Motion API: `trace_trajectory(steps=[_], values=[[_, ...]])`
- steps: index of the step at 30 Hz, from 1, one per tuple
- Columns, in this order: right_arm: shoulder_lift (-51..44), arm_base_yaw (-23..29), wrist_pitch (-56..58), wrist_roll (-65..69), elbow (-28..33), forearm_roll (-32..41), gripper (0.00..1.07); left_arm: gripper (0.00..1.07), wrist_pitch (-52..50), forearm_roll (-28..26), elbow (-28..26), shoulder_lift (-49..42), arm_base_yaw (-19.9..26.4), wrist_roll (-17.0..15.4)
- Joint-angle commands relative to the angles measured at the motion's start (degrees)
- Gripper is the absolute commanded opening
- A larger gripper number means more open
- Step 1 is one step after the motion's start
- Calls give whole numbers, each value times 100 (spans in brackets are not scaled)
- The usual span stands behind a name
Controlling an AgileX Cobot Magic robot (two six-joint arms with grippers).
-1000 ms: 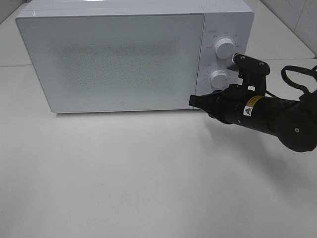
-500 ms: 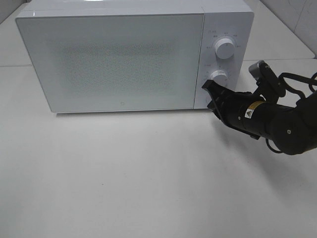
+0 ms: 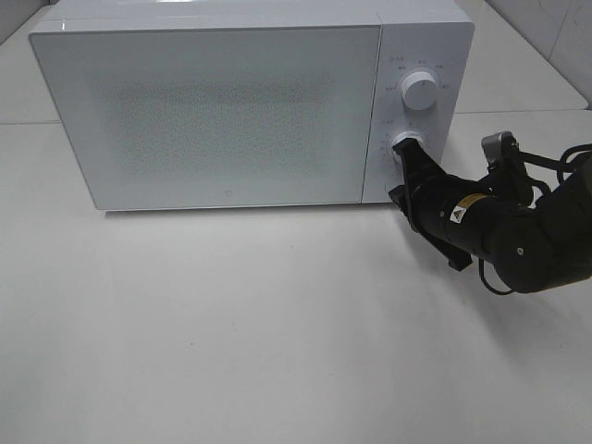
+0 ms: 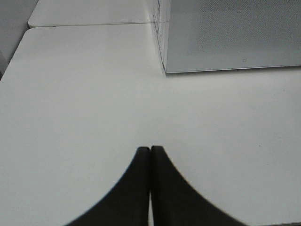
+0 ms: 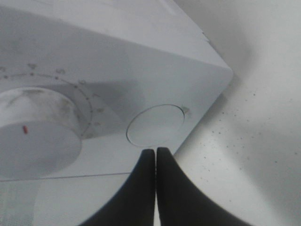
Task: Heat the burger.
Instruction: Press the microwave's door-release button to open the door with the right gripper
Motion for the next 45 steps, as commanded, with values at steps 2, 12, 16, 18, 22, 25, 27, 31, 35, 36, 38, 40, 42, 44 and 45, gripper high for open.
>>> trace_trajectory(steps=[2, 12, 16, 18, 22, 25, 27, 31, 35, 36, 38, 40, 42, 44, 45], values=[[57, 0, -52, 40, -212, -11, 0, 0, -92, 6, 23, -115, 6, -34], [206, -6, -212, 97, -493, 321, 0, 0, -92, 6, 23, -115, 6, -34], [206, -6, -481, 97, -516, 567, 0, 0, -92, 6, 23, -115, 6, -34], [206, -6, -561, 92, -561, 579, 0, 0, -92, 6, 23, -115, 6, -34], [218, -6, -584, 92, -693, 579, 0, 0, -92, 6, 23, -115, 6, -34], [218, -6, -584, 57, -882, 636, 0, 0, -92, 6, 23, -115, 6, -34], [218, -6, -602, 29, -922, 682, 0, 0, -92, 6, 23, -115, 6, -34], [218, -6, -607, -17, -1163, 859, 0, 0, -92, 6, 23, -115, 6, -34], [218, -6, -607, -17, -1329, 871, 0, 0, -92, 6, 23, -115, 6, -34], [218, -6, -607, -17, -1415, 871, 0, 0, -92, 11, 23, -115, 6, -34], [218, -6, -607, -34, -1495, 877, 0, 0, -92, 11, 23, -115, 6, -34], [218, -6, -607, -143, -1558, 888, 0, 0, -92, 11, 23, -115, 6, -34], [218, -6, -607, -143, -1558, 894, 0, 0, -92, 11, 23, -115, 6, -34], [218, -6, -579, -143, -1558, 945, 0, 0, -92, 11, 23, -115, 6, -34], [218, -6, -521, -143, -1553, 1014, 0, 0, -92, 11, 23, -115, 6, -34]])
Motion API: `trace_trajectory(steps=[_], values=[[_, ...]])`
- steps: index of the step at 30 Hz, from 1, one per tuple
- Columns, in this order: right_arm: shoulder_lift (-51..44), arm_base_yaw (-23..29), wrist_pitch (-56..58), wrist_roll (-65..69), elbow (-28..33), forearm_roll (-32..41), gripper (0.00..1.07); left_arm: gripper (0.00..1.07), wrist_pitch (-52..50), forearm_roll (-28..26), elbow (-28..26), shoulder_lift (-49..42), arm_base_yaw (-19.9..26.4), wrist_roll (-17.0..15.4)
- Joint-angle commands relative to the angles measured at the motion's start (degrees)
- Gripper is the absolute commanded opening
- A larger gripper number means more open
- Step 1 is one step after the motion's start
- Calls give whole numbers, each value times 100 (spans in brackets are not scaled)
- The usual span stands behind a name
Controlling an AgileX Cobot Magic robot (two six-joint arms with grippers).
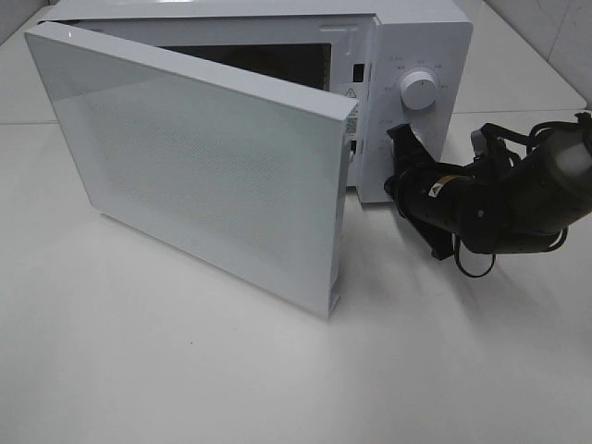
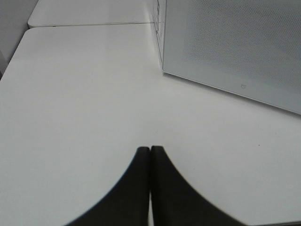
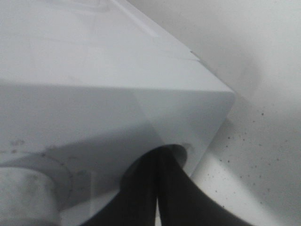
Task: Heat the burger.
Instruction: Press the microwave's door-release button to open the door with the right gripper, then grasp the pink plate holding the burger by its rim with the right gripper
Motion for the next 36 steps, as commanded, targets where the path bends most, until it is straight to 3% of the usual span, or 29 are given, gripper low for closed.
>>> trace_trajectory(steps=[1, 11, 26, 36], values=[[-109, -86, -1450, -126, -561, -29, 0, 0, -92, 11, 23, -115, 6, -34], [-143, -86, -773, -120, -498, -52, 0, 0, -92, 11, 23, -115, 6, -34], [-779, -86, -441, -264, 619, -413, 3, 0, -92, 11, 23, -115, 6, -34], [-1404, -86, -235, -1599, 1341, -871, 5, 0, -92, 11, 23, -115, 6, -34]])
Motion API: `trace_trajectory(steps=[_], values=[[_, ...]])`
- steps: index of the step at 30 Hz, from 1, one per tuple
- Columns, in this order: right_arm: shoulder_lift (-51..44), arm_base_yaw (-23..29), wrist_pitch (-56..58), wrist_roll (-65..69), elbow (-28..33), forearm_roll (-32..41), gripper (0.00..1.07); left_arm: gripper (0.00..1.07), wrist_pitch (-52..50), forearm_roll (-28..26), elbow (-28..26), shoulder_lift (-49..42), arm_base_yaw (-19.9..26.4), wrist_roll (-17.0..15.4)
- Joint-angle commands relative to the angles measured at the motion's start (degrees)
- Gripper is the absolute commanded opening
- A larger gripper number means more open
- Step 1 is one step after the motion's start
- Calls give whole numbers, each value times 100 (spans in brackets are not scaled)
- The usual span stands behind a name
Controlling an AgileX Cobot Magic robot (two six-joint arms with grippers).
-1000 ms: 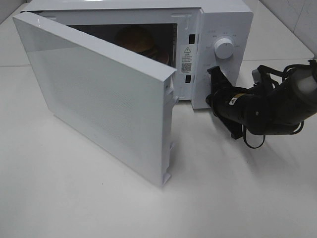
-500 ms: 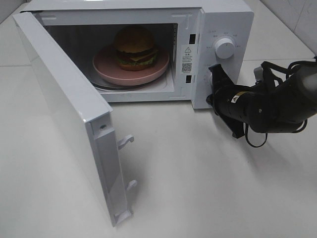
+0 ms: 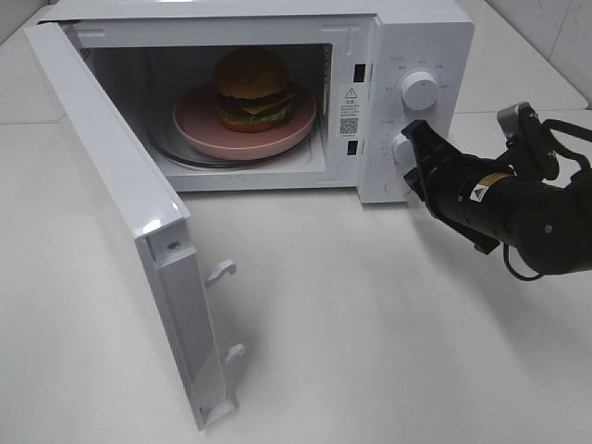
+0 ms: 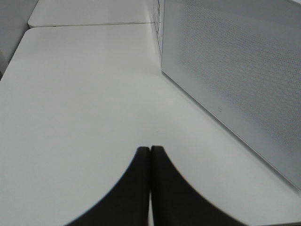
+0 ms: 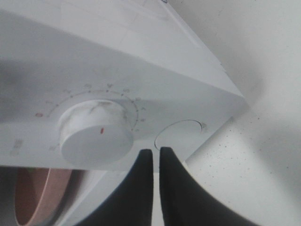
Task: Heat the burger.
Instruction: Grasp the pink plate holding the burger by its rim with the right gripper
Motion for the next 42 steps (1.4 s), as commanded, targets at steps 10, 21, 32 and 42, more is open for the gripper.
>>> trace_trajectory(steps=[10, 21, 32, 42], values=[[-837, -17, 172, -3008, 281, -2194, 8, 0, -92, 11, 23, -115, 6, -34], [-1020, -17, 745, -3621, 281, -3638, 10, 0, -92, 11, 23, -115, 6, -34], [-1415, -6, 3140, -2045, -97, -5025, 11, 0, -92, 11, 23, -115, 6, -34], [-1432, -6, 3289, -510, -97, -6343, 11, 0, -92, 11, 23, -115, 6, -34]])
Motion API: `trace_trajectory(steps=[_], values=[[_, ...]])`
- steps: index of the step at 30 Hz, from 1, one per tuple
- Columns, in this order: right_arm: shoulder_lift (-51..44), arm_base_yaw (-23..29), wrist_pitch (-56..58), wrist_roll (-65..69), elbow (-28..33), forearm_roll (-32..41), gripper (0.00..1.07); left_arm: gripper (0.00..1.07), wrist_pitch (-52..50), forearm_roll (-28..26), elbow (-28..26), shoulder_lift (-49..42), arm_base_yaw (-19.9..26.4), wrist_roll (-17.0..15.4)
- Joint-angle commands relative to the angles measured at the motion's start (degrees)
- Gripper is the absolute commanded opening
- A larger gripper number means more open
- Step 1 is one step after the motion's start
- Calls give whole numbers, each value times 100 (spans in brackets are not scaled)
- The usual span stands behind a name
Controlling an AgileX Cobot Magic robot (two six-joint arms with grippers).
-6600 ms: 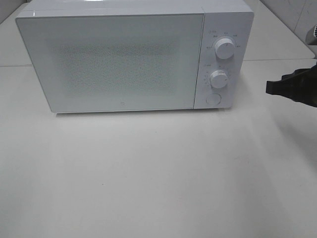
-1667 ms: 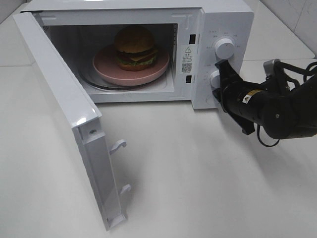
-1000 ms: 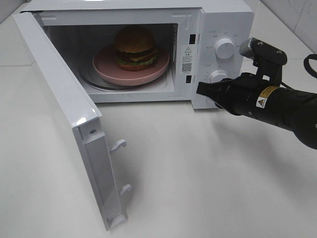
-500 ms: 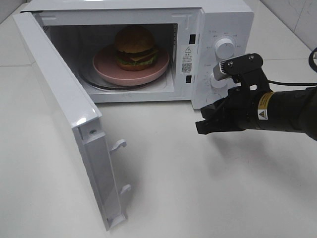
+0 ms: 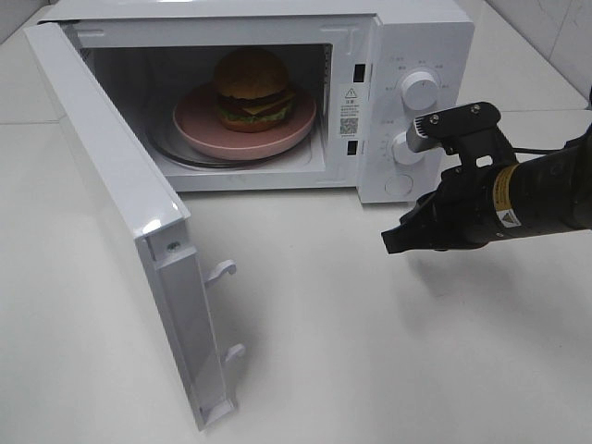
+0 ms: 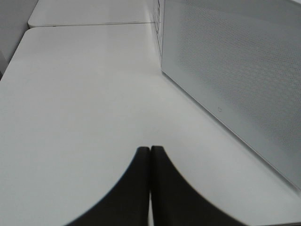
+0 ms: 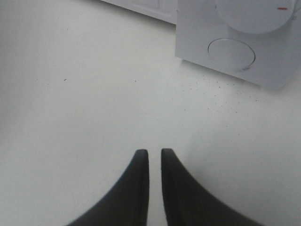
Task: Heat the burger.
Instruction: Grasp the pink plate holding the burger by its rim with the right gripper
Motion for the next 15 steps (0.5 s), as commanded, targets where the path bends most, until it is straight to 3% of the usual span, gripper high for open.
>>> trace_trajectory(steps=[1, 5, 15], values=[[-63, -6, 11, 367, -46, -378, 11, 0, -92, 11, 23, -115, 6, -34], [-69, -6, -34, 504, -46, -814, 12, 0, -92, 11, 23, -115, 6, -34], [-69, -6, 86, 487, -46, -825, 12, 0, -92, 11, 23, -115, 6, -34]])
